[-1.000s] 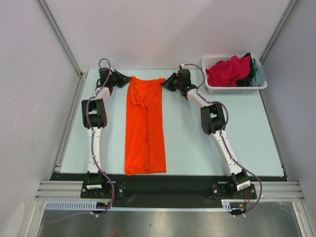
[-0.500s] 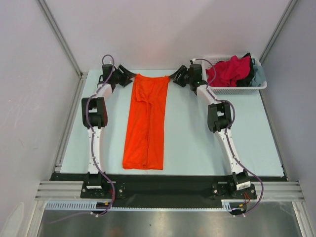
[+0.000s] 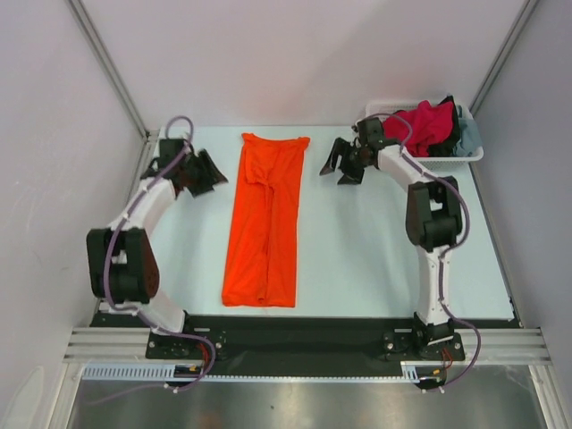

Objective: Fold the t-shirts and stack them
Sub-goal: Fold the tshirt

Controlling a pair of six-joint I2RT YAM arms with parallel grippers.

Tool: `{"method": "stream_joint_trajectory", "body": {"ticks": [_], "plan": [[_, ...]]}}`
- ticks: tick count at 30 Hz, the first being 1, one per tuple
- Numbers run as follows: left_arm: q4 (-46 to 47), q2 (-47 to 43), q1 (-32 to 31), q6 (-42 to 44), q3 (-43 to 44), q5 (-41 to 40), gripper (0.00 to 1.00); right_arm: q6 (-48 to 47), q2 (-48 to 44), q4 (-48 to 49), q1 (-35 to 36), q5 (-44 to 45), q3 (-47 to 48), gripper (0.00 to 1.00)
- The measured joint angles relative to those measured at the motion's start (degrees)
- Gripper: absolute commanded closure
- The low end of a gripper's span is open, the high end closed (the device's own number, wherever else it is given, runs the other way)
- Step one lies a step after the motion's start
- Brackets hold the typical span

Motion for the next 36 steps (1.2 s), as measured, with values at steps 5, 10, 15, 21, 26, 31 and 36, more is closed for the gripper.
{"method": "stream_joint_trajectory", "body": {"ticks": [5,10,15,21,26,31,36], "plan": [[-4.59,-13.27,-10.05,-0.76,-18.36,-0.98,0.4,-1.4,-21.14,-0.5,6.71,-2.03,-23.65,0.25],[-10.64,-27.45,-9.4,-4.55,-29.99,-4.13,0.4,1.6,-35.52,5.07,15.41,-6.51,-44.22,0.26],[-13.79,-33.24,-9.05,-7.45,-31.95,-5.92,0.43,7.98,-39.08,9.97,24.24,-7.04,-57.79,0.27],[-15.39,-33.62,-8.37,-12.07,-38.21,-5.14,0.44,15.87,-39.06,16.52,30.27,-5.77,-60.98,0.28],[-17.29,-35.41,-8.31,-15.39,-43.17,-5.11,0.47,20.02,-39.06,20.55,31.58,-4.04,-61.51,0.32],[-17.64,-37.4,-8.31,-16.92,-45.42,-5.03,0.49,23.65,-39.08,23.41,32.3,-2.93,-64.22,0.37],[-16.87,-38.47,-8.24,-18.29,-48.83,-3.61,0.55,27.69,-39.08,27.43,33.83,-2.82,-69.13,0.39]]}}
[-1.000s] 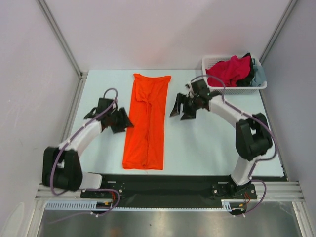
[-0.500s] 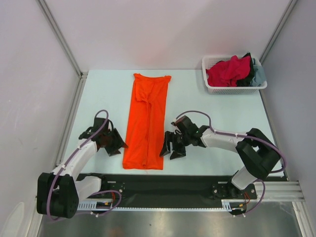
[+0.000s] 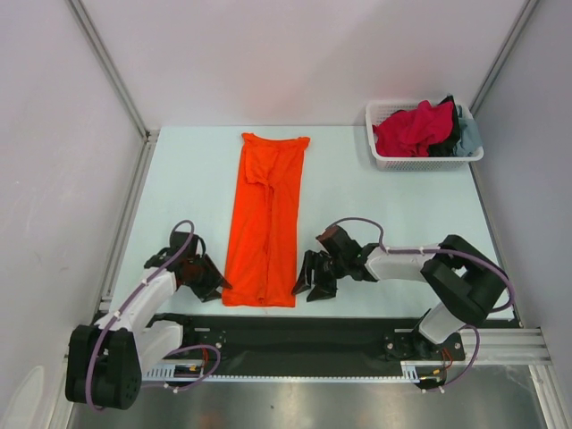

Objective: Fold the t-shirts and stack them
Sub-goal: Fold the tshirt

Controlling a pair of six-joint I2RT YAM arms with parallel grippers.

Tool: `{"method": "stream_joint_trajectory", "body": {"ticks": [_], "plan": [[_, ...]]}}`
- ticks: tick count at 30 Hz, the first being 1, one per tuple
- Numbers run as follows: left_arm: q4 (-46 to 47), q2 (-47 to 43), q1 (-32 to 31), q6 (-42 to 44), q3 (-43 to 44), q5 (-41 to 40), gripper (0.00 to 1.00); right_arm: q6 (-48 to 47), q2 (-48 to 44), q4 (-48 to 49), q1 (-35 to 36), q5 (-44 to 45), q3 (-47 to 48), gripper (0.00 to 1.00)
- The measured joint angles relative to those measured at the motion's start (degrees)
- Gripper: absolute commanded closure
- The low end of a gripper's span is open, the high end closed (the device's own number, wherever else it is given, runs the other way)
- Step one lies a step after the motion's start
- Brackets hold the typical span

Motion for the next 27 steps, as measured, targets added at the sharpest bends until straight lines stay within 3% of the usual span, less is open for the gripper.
{"method": "stream_joint_trajectory", "body": {"ticks": [12,27], "plan": [[-2.6,-1.4,0.07,-3.48,-1.46,1.44,0.6,5.53,0.39,5.84,2.71,-0.28,-1.75,0.42],[-6.1,-0.28,0.02,-4.33,-0.98,0.31,0.78,14.1,3.26,8.76,5.7,1.86,-1.84,0.48]]}}
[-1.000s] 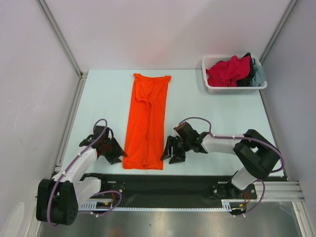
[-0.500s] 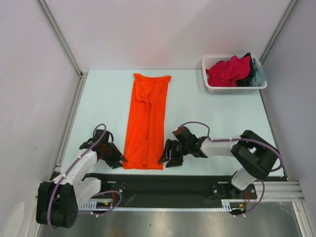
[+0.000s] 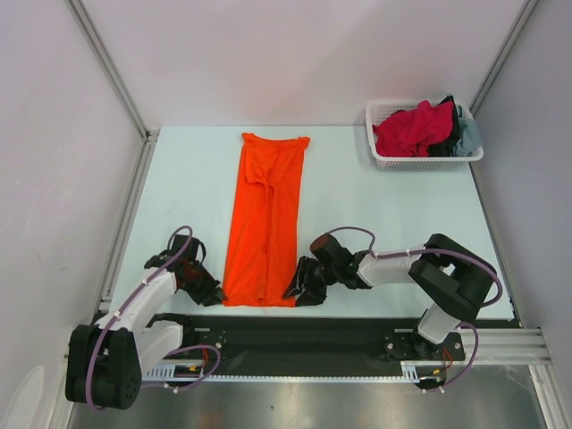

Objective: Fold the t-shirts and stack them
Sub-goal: Fold the tshirt

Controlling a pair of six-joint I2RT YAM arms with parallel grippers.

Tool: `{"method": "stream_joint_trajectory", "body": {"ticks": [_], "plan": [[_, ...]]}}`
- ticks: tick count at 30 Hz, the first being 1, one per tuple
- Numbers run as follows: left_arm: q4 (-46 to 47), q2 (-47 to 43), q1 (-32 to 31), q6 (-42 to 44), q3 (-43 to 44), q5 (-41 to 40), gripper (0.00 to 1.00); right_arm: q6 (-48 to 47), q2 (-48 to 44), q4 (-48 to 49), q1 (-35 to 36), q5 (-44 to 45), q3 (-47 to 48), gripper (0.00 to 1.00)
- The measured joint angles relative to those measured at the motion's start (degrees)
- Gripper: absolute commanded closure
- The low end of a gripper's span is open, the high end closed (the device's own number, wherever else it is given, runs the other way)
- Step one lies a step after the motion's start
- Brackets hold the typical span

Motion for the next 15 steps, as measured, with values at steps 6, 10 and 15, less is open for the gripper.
{"method": "stream_joint_trajectory", "body": {"ticks": [6,10,15], "plan": [[0.07,0.26,0.0,0.0,0.0,0.11,0.92,1.79,1.18,2.19,0.0,-0.11,-0.07,0.53],[0.37,0.5,0.0,0.0,0.0,0.59,1.0,2.01,1.66,2.58,0.07,0.11,-0.15,0.65],[0.7,0.74,0.0,0.04,0.0,1.16,1.0,2.01,2.1,2.54,0.09,0.83,-0.48,0.89]]}}
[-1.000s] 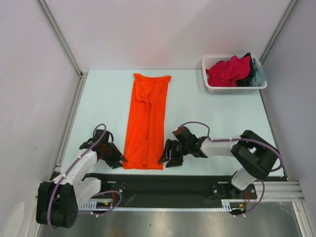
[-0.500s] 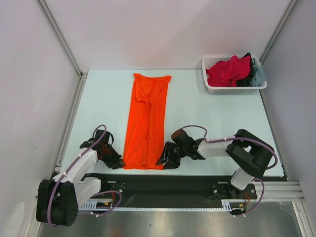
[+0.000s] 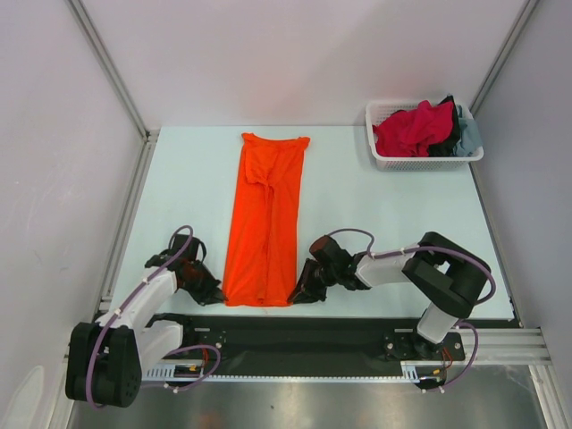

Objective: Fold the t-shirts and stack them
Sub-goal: Fold the tshirt

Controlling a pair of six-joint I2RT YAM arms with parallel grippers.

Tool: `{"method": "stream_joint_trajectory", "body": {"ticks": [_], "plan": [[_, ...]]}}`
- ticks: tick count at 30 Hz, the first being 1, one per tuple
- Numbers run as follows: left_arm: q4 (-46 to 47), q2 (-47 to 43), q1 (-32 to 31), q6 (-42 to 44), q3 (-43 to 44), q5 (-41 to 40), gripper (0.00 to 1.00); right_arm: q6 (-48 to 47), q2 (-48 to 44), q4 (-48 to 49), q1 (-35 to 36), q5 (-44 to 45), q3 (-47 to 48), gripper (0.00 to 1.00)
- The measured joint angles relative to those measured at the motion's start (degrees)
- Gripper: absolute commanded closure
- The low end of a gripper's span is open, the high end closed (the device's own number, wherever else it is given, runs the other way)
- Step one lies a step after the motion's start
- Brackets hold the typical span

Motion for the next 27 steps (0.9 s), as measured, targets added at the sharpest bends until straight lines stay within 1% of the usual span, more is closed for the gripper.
{"method": "stream_joint_trajectory", "body": {"ticks": [3,10,14,17,20,24,27], "plan": [[0.26,0.02,0.0,0.0,0.0,0.24,1.0,-0.02,0.35,0.13,0.0,-0.11,-0.26,1.0],[0.46,0.04,-0.22,1.36,0.17,0.48,1.0,-1.84,0.35,-0.02,0.0,-0.33,-0.09,1.0],[-0.11,0.83,-0.81,3.1,3.02,0.46,1.0,-5.2,0.35,-3.85,0.0,-0.28,2.54,1.0],[0.61,2.01,-0.94,4.07,6.64,0.81,1.0,-8.22,0.35,-8.48,-0.74,-0.28,6.93,1.0],[1.9,4.35,-0.98,4.92,10.95,1.55,1.0,-11.32,0.35,-12.11,-2.99,-0.66,12.31,1.0],[3.91,10.4,-0.92,5.77,18.38,1.55,1.0,-15.91,1.86,-16.2,-9.09,-2.05,20.37,1.0],[6.51,17.25,-0.35,6.56,25.05,1.88,1.0,-19.76,6.27,-20.06,-14.32,-3.67,28.65,1.0]]}}
